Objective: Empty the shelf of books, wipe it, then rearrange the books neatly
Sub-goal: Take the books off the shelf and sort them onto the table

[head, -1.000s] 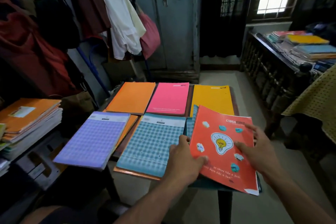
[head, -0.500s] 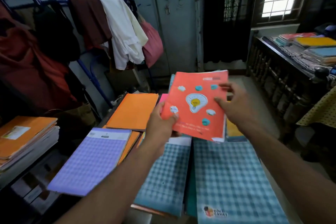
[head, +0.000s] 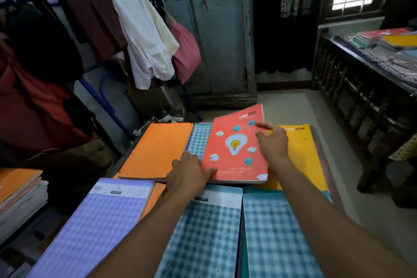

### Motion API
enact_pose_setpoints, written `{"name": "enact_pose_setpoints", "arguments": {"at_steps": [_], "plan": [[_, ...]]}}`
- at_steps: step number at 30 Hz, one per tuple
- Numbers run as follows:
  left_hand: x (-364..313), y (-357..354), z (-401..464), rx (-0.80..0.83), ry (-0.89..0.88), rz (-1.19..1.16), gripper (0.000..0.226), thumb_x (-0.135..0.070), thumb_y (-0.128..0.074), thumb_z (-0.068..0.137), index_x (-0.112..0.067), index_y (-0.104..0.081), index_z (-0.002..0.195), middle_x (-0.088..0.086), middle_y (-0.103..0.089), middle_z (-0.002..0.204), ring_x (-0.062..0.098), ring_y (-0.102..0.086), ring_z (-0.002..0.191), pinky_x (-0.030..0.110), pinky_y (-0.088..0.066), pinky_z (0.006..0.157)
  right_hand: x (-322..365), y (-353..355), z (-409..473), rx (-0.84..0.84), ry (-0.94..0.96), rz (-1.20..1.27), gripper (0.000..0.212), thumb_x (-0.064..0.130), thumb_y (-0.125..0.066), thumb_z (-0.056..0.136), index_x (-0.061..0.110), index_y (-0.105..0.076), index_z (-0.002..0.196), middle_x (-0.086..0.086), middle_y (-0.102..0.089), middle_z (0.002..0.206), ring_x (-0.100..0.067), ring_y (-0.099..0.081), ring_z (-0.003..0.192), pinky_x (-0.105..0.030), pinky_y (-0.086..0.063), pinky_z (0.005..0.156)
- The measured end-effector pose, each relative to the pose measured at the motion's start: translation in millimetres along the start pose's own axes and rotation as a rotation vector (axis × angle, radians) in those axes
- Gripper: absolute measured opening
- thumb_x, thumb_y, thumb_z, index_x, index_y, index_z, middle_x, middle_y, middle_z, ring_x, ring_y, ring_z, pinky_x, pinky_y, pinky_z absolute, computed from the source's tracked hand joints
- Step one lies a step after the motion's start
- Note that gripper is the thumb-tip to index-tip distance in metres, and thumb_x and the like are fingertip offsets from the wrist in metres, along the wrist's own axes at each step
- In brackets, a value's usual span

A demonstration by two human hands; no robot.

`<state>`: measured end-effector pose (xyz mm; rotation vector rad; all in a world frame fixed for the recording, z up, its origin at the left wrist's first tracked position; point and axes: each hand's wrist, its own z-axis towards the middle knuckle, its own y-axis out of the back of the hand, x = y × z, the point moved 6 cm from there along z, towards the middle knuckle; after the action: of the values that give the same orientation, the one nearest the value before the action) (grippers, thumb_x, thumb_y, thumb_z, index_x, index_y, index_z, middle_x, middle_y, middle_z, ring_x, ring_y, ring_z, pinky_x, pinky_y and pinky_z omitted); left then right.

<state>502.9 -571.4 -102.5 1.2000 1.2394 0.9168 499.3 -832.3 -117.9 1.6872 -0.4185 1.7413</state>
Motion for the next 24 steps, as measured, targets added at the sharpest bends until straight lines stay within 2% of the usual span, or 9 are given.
{"name": "enact_pose_setpoints", "arguments": {"at_steps": [4,6,9,11,14,16,19,21,24], "plan": [[-14,-2,-7,-0.049,-0.095,0.166,0.056,-0.059,-0.04,0.102,-0.023,-0.047,0.145,0.001,-0.012,0.168,0.028,-0.023,0.148,0.046,-0.046,0.098,0,66,37,0.007,-0.046,-0.069,0.026,0.014,-0.067,0.086,0.036,-0.074,0.096,-0.003,-0.076,0.094,-0.021,-0.072,0.074,-0.043,-0.063,0.071],[-32,-7,-12,-0.028,-0.219,0.104,0.054,-0.052,-0.038,0.105,-0.029,-0.035,0.154,-0.004,-0.017,0.168,0.025,-0.028,0.148,0.047,-0.042,0.104,-9,100,48,0.005,-0.08,-0.152,0.032,0.007,-0.066,0.083,0.034,-0.074,0.1,-0.008,-0.075,0.1,-0.023,-0.072,0.073,-0.044,-0.062,0.072],[-67,-26,-31,0.058,-0.394,0.113,0.051,-0.048,-0.037,0.106,-0.04,-0.027,0.155,-0.01,-0.03,0.163,0.025,-0.038,0.142,0.049,-0.037,0.107,-25,124,42,0.01,-0.094,-0.408,0.045,-0.001,-0.063,0.082,0.017,-0.068,0.123,-0.017,-0.066,0.125,-0.034,-0.067,0.107,-0.045,-0.054,0.097],[-77,-35,-36,0.079,-0.399,0.138,0.047,-0.046,-0.037,0.106,-0.04,-0.032,0.153,-0.01,-0.027,0.164,0.026,-0.033,0.145,0.054,-0.033,0.11,-30,123,25,0.027,-0.067,-0.593,0.051,0.001,-0.06,0.084,0.015,-0.058,0.134,-0.017,-0.061,0.132,-0.037,-0.057,0.12,-0.044,-0.046,0.104],[-68,-40,-29,0.108,-0.394,0.042,0.048,-0.046,-0.038,0.106,-0.04,-0.034,0.153,-0.01,-0.023,0.166,0.022,-0.027,0.15,0.058,-0.03,0.116,-20,104,-1,0.073,0.07,-0.844,0.057,0.025,-0.061,0.091,0.024,-0.044,0.145,-0.01,-0.046,0.147,-0.035,-0.043,0.133,-0.05,-0.035,0.11],[-59,-44,-23,0.124,-0.42,-0.01,0.048,-0.046,-0.04,0.106,-0.039,-0.036,0.154,-0.009,-0.023,0.166,0.021,-0.024,0.151,0.058,-0.026,0.118,-19,77,-19,0.26,0.15,-0.943,0.06,0.043,-0.055,0.097,0.031,-0.033,0.152,-0.003,-0.027,0.162,-0.032,-0.027,0.146,-0.056,-0.023,0.117],[-49,-45,-19,0.111,-0.459,-0.049,0.048,-0.047,-0.042,0.106,-0.039,-0.038,0.153,-0.009,-0.025,0.166,0.02,-0.022,0.152,0.058,-0.023,0.12,-27,47,-43,0.426,0.222,-1.068,0.051,0.05,-0.032,0.104,0.04,-0.026,0.154,0.003,-0.014,0.167,-0.03,-0.008,0.154,-0.068,-0.002,0.118],[-47,-46,-18,0.099,-0.466,-0.037,0.049,-0.049,-0.041,0.105,-0.039,-0.038,0.153,-0.01,-0.025,0.166,0.019,-0.021,0.152,0.058,-0.021,0.12,-25,41,-49,0.457,0.245,-1.082,0.051,0.05,-0.025,0.106,0.041,-0.023,0.155,0.003,-0.01,0.168,-0.03,-0.003,0.155,-0.07,0.002,0.117],[-45,-47,-22,0.109,-0.477,-0.051,0.05,-0.05,-0.04,0.105,-0.04,-0.036,0.154,-0.008,-0.022,0.166,0.019,-0.019,0.153,0.057,-0.018,0.121,-21,41,-48,0.478,0.204,-1.086,0.051,0.051,-0.026,0.105,0.041,-0.023,0.155,0.003,-0.009,0.169,-0.03,-0.002,0.155,-0.07,0.003,0.116]]}}
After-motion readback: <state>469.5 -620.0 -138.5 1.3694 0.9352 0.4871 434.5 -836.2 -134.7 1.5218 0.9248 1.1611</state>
